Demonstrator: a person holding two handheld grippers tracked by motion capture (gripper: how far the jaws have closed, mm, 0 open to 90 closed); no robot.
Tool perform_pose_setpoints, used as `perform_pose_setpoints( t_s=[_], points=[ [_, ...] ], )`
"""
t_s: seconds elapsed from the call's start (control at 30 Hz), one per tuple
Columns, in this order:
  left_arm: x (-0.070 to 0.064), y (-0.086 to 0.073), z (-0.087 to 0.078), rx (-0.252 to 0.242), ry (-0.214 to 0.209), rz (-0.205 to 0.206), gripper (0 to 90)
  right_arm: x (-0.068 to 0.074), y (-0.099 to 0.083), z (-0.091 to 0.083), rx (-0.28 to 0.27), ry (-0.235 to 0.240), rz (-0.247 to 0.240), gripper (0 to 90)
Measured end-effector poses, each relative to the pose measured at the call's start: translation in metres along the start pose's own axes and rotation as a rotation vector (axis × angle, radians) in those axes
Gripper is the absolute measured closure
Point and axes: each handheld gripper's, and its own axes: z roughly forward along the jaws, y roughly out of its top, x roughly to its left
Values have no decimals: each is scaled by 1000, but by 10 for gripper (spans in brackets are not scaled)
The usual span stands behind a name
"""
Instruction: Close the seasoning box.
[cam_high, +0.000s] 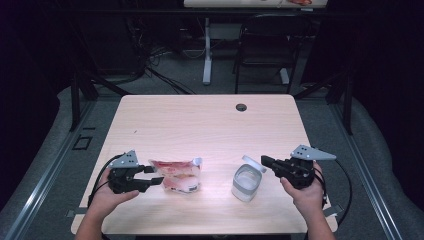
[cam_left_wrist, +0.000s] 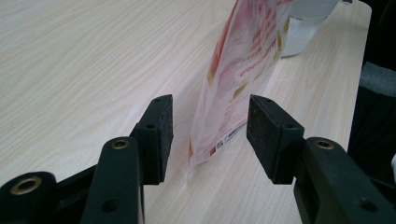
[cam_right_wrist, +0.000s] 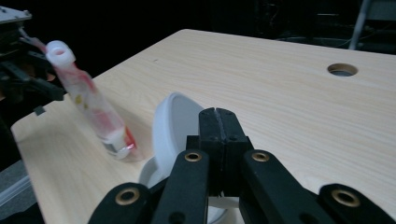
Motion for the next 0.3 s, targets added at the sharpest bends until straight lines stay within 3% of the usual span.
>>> perform_pose_setpoints(
  t_s=[0.2,0.3],
  points=[
    [0,0,-1,-4,3,3,515,4,-7,-1,-2,-3,0,879],
    [0,-1,-3,-11,2,0,514,2,-10,-1,5,-16,3,793]
  ],
)
